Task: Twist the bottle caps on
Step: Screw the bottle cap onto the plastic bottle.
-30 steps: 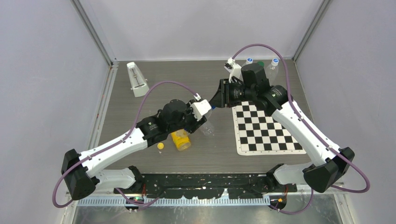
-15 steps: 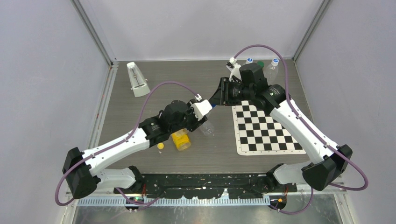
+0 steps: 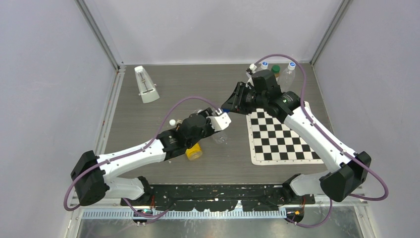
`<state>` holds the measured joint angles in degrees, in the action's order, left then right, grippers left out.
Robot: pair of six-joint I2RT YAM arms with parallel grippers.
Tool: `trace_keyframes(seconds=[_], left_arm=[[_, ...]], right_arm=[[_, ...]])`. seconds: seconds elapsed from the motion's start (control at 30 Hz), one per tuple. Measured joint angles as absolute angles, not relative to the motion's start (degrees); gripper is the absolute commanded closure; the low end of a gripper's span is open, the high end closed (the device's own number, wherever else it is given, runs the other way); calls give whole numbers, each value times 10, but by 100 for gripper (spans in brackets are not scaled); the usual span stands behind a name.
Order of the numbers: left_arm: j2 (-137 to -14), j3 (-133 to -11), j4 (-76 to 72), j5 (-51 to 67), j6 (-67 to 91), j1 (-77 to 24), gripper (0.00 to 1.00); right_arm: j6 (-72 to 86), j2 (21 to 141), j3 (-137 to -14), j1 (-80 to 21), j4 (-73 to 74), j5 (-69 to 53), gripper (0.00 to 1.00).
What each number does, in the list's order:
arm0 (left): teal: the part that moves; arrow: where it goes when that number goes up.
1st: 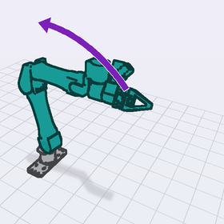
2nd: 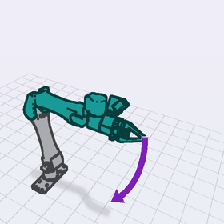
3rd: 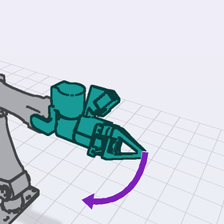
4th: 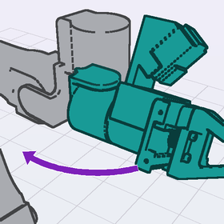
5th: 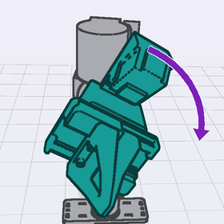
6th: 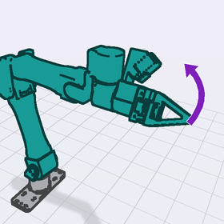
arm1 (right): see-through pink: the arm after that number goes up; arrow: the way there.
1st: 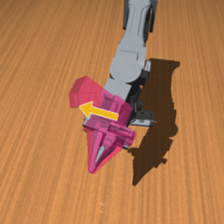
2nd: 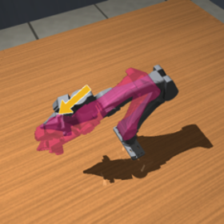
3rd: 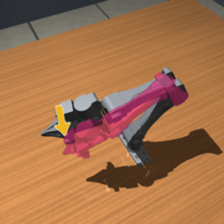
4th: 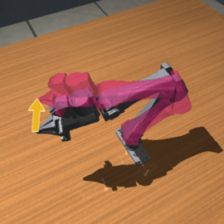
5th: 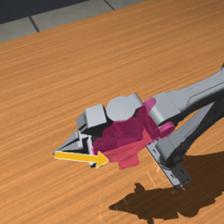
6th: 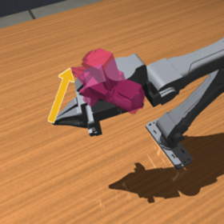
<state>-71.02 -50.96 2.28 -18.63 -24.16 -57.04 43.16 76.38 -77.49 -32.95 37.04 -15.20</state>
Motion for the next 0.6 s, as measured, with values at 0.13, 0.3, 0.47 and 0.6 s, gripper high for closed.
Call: trace_keyframes(seconds=[0.13, 0.3, 0.47, 0.6], left_arm=[[-712, -482, -26, -225, -281, -582, 100], [-712, -467, -57, -253, -314, -587, 100], [-711, -467, -108, -254, -317, -597, 100], [-708, -470, -130, -243, -294, -604, 100]], right_arm=[[477, 763, -763, -329, 366, -145, 93], [534, 751, -737, -329, 339, -140, 62], [556, 741, -733, -336, 330, -134, 25], [547, 741, -736, -346, 337, -134, 5]])
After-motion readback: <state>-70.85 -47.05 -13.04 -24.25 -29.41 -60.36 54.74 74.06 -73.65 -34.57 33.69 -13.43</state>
